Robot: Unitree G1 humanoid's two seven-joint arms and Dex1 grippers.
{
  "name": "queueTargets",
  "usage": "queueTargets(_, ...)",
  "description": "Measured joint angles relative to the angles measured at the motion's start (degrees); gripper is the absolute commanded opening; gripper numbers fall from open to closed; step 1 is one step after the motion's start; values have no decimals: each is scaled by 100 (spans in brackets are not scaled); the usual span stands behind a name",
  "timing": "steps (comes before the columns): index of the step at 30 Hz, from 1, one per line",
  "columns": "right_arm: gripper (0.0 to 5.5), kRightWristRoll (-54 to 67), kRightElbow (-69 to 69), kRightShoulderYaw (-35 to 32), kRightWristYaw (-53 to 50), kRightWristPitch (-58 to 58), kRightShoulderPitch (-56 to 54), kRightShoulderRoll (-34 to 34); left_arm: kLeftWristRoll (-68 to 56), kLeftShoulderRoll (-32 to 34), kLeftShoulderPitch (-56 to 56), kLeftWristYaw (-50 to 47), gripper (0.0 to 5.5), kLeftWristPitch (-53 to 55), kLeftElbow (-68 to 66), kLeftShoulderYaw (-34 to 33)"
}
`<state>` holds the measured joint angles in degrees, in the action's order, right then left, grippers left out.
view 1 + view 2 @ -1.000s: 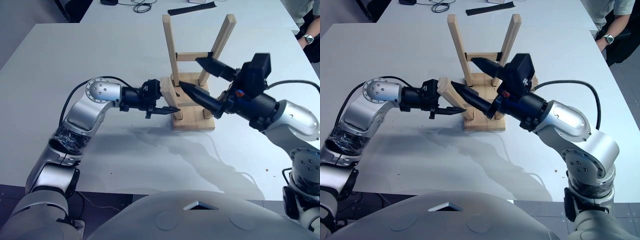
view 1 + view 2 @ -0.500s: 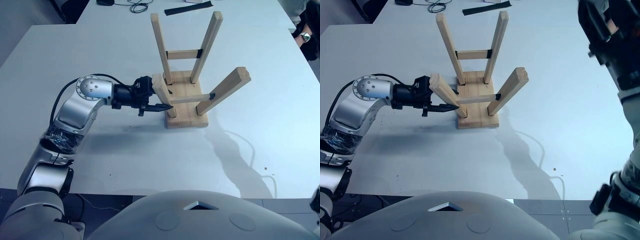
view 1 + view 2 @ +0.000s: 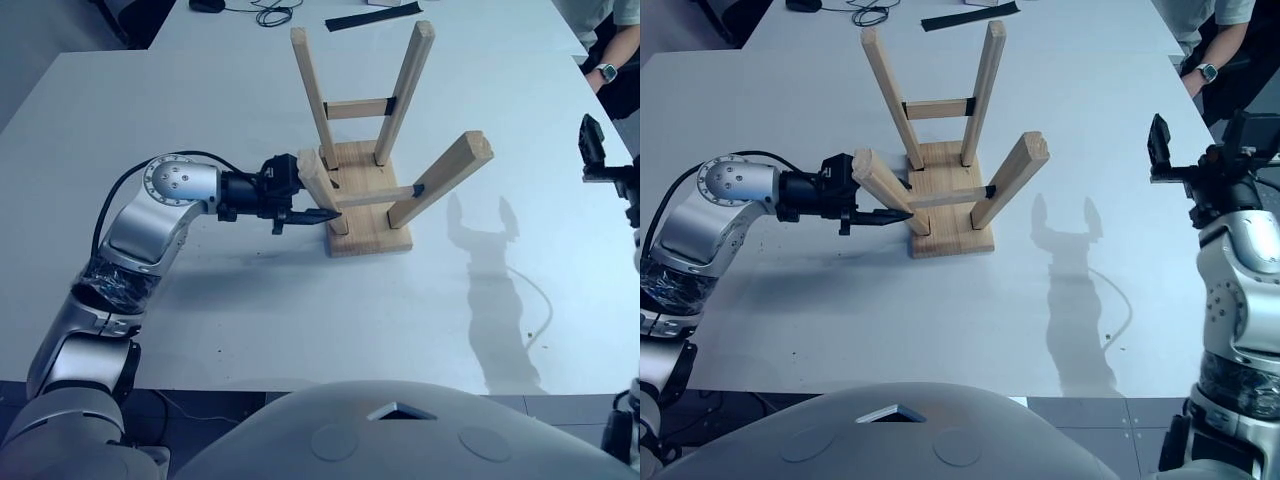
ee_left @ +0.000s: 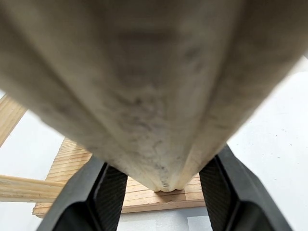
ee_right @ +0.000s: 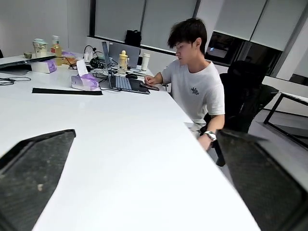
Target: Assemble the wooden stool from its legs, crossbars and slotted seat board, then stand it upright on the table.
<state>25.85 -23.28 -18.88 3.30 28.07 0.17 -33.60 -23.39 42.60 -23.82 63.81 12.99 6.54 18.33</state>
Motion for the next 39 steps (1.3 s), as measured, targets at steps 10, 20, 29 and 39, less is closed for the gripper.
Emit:
queueTargets(10,537,-253,-1332,2023,-1839,2302,-1093,2144,-91,277,-215,234,206,3,-350,-106)
queueTargets(20,537,-864,-190,62,-326,1483,-538,-10,-49,208,-207,47,206,-16,-228,34)
queueTargets(29,537,-1462,-21,1081,-71,952,-393,289,-46,204,-185,-82,206,-7,-181,46)
queueTargets(39,537,-774,-1435,2091,-816,3009,-836,2182,-189,428,-169,84,206,-5,-291,-85)
